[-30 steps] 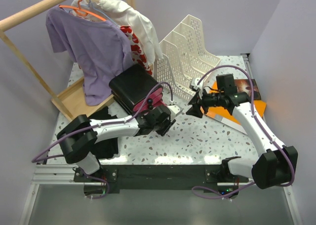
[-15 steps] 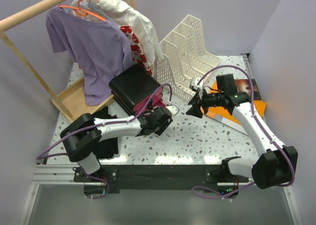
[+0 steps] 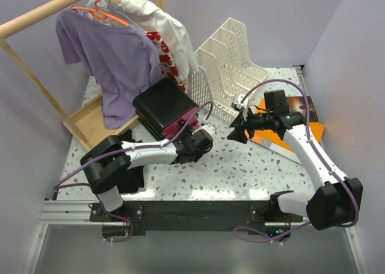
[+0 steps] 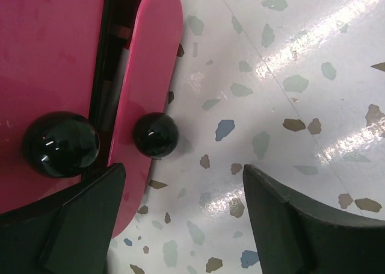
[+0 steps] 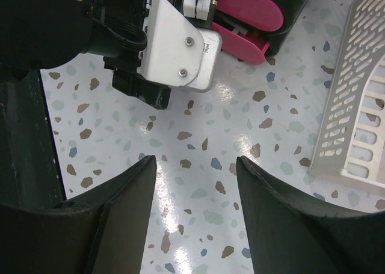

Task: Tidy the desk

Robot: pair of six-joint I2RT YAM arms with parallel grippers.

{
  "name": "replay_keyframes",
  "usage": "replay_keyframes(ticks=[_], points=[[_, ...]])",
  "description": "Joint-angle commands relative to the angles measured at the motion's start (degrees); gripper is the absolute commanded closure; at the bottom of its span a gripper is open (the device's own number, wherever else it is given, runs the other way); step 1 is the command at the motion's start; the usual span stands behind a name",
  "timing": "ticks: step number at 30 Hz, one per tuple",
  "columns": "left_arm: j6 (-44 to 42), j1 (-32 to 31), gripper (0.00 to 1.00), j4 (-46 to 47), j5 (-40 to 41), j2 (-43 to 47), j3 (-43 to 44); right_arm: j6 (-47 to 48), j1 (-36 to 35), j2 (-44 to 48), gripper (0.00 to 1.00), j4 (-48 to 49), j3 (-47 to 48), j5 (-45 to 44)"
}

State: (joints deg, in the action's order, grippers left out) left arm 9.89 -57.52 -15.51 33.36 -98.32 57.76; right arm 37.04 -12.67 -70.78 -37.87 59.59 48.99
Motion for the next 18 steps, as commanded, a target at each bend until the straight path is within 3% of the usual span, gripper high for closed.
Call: replay_keyframes(ticks=[1,12,18], points=[[-1.2,1.1,0.14,2.4,5.5,-0.6,2.4,0.6,0.4,1.2,0.4,0.7,0.1,1.2],[-2.3,1.3,0.14,3.6,2.6,4.4,1.2,0.5,0.5,1.2,0.4,0.5,0.1,1.4],[-2.7,0.8,0.27,4.8,-5.1,8.4,-0.4,0.6,0.6,1.1,0.4,0.6,0.1,1.4]])
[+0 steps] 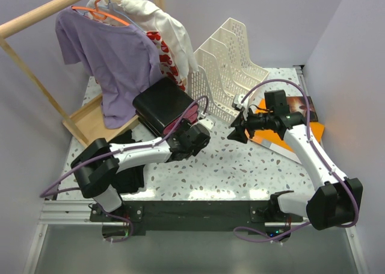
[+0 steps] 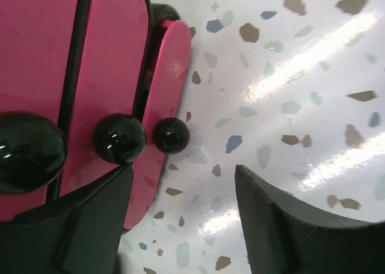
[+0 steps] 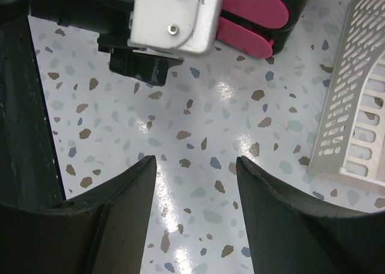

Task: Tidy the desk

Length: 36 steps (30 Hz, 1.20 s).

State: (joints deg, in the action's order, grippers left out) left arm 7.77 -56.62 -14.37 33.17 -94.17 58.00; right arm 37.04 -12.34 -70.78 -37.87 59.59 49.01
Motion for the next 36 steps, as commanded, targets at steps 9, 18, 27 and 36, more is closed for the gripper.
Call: replay_keyframes(ticks=[9,18,27,36], points=[[-1.0,-0.1,0.65,6.1,-10.0,1.3,0.5,0.5,0.4,1.1,0.4,0.8,0.1,1.4],[-1.9,0.8,0.76,4.4,-5.6,-7.8,5.5,0.5,0.6,1.2,0.4,0.6,0.1,1.5],[-1.3,3.3,0.5,3.8,-1.9,-10.4,6.6,0.5,0.8,1.4,0.4,0.5,0.1,1.6],[-2.2,2.1,0.5,3.0,-11.9,-3.3,6.1,1.3,0.9,1.5,0.4,0.1,0.2,0.6]])
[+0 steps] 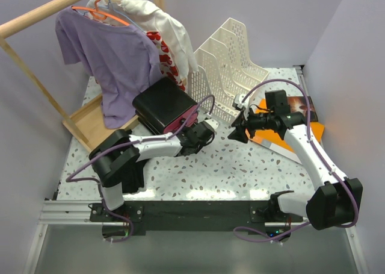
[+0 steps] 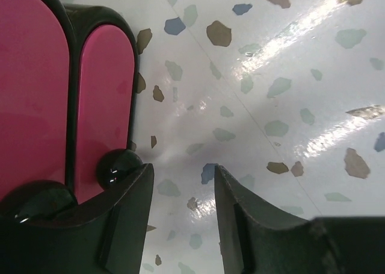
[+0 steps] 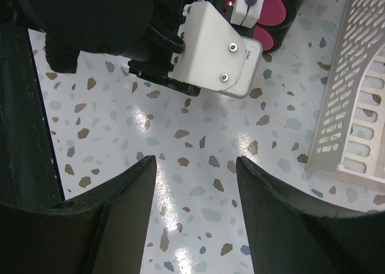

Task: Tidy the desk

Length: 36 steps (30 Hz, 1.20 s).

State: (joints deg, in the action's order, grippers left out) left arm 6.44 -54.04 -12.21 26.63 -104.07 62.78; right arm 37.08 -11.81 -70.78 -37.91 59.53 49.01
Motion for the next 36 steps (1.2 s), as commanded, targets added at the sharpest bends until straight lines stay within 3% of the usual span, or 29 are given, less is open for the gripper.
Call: replay_keyframes(ticks=[1,5,9,11,15,18,23,29,36], points=[[-0.9,-0.8,0.5,1.0,-6.7,8.0,0.9,1.6,0.5,1.5,0.4,-0.1,0.2,0.2],[0.4,-0.8,0.42,1.5,-12.7,18.4,-1.8,3.3,0.9,2.9,0.4,-0.9,0.6,-4.6],[0.7,0.1,0.18,0.1,-13.7,28.4,-6.7,5.5,0.9,4.8,0.39,-3.6,0.6,-10.6],[0.3,1.3,0.11,-0.6,-13.7,34.2,-9.2,7.4,0.9,4.7,0.31,-5.1,0.5,-14.4],[-1.7,2.6,0.02,-1.6,-12.4,42.4,-13.8,9.6,0.9,3.4,0.17,-8.2,-0.6,-30.0],[-2.8,2.7,0.01,-2.2,-10.4,46.8,-15.8,8.5,0.9,2.4,0.01,-6.0,-4.0,-37.7],[-3.0,2.7,0.01,-3.5,-7.9,51.7,-15.3,7.8,0.9,0.0,0.01,-1.7,-8.9,-47.2],[-2.8,2.7,0.01,-3.7,-6.7,55.3,-16.6,6.7,1.0,-6.5,0.01,12.0,-15.2,-58.1],[-2.5,2.7,0.0,-3.6,-6.3,55.6,-16.9,7.4,0.8,-11.7,0.02,20.3,-18.8,-61.7]])
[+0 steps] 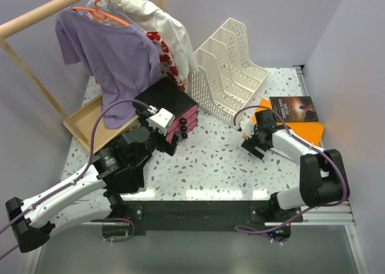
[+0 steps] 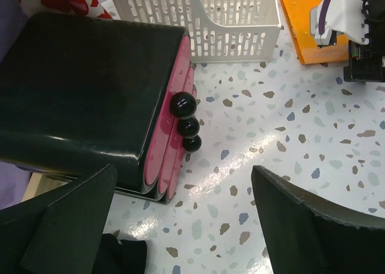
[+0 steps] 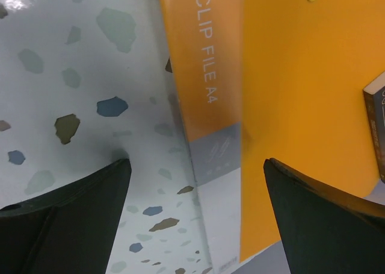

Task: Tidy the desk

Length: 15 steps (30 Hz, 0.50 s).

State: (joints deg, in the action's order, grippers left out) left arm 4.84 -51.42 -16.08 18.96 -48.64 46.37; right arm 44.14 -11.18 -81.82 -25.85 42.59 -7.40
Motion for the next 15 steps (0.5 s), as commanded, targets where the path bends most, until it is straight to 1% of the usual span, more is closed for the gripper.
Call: replay_keyframes(ticks=[1,3,6,8,9,11,12,15], points=[[-0.9,0.1,0.0,0.3,1.3,0.1,-0.4,1.3,0.2,-1.2,0.03,9.4,-2.5,-5.6],[-0.9,0.1,0.0,0.4,1.4,0.0,-0.4,2.1,0.2,-1.8,0.1,11.3,-4.0,-6.0],[-0.9,0.1,0.0,0.5,1.4,-0.2,-0.5,2.8,0.2,-4.1,0.29,12.2,-4.6,-5.8],[-0.9,0.1,0.0,0.4,1.7,-0.3,-0.6,2.7,0.2,-6.2,0.37,12.1,-4.6,-5.8],[-0.9,0.1,0.0,0.4,1.8,-0.4,-0.7,2.8,0.2,-6.9,0.43,12.1,-4.6,-5.8],[-1.0,0.0,0.0,0.4,2.0,-0.5,-0.7,2.6,0.2,-8.6,0.49,12.0,-4.6,-5.2],[-1.1,0.1,0.0,0.4,2.0,-0.6,-0.8,2.6,0.2,-9.1,0.58,11.5,-4.5,-4.9],[-1.2,0.1,0.0,0.6,1.8,-0.6,-0.9,2.0,0.2,-11.3,0.74,7.6,-3.2,-2.6]])
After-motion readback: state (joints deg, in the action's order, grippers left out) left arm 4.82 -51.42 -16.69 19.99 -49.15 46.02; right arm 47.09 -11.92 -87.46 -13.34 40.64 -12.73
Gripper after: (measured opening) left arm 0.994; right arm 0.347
